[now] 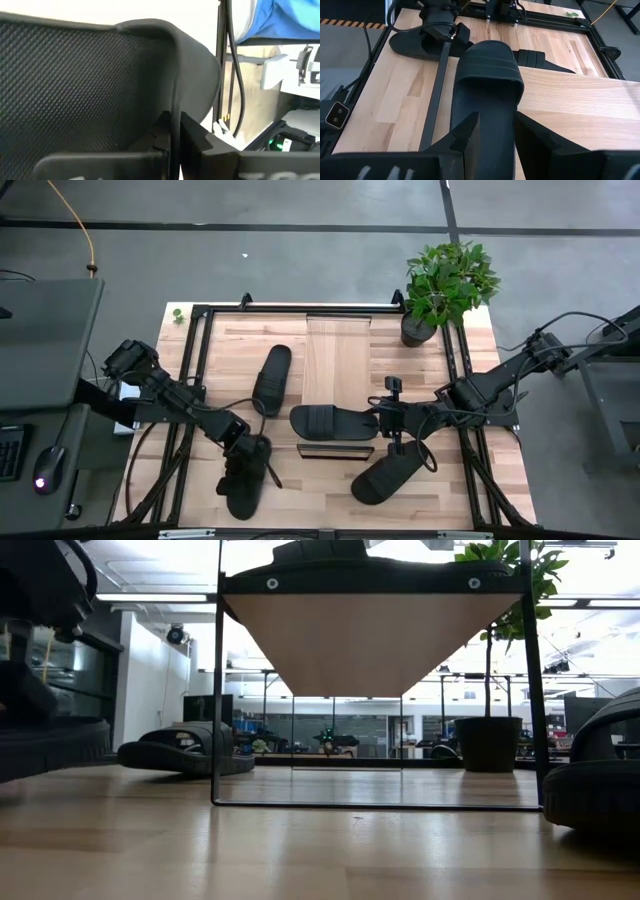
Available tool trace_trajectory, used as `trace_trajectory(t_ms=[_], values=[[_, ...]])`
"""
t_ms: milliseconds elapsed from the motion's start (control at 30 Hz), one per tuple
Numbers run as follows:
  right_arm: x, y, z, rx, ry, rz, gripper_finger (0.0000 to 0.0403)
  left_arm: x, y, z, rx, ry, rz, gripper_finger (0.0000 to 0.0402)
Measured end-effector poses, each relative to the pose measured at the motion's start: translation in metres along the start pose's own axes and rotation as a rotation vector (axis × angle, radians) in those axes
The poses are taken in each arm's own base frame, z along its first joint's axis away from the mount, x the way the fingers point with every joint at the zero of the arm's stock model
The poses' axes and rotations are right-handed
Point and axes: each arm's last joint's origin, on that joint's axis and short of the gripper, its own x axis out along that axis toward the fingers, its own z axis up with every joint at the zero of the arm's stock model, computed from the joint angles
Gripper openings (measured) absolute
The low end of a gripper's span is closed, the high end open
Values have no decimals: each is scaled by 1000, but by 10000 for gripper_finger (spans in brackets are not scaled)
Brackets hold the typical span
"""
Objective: Pick and place slides into the shelf
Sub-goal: Put the bottom left black slipper on the shelf
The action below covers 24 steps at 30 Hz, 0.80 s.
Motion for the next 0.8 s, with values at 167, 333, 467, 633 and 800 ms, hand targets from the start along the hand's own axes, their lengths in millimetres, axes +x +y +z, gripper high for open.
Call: trace_trajectory(t_ms=[167,333,467,633,800], values=[[0,0,0,0,0,0,108,-13,-12,5,26,33,42,3],[0,0,0,-13,-1,-4,108,-30,-28,12,69,56,112,4],[0,-1,0,-14,-10,-48,108,-47,-44,17,108,60,161,2],[0,-2,4,-11,-44,-73,108,-71,-63,23,130,54,218,4],[0,-1,9,-69,-94,-67,108,-94,-83,24,182,58,258,4]])
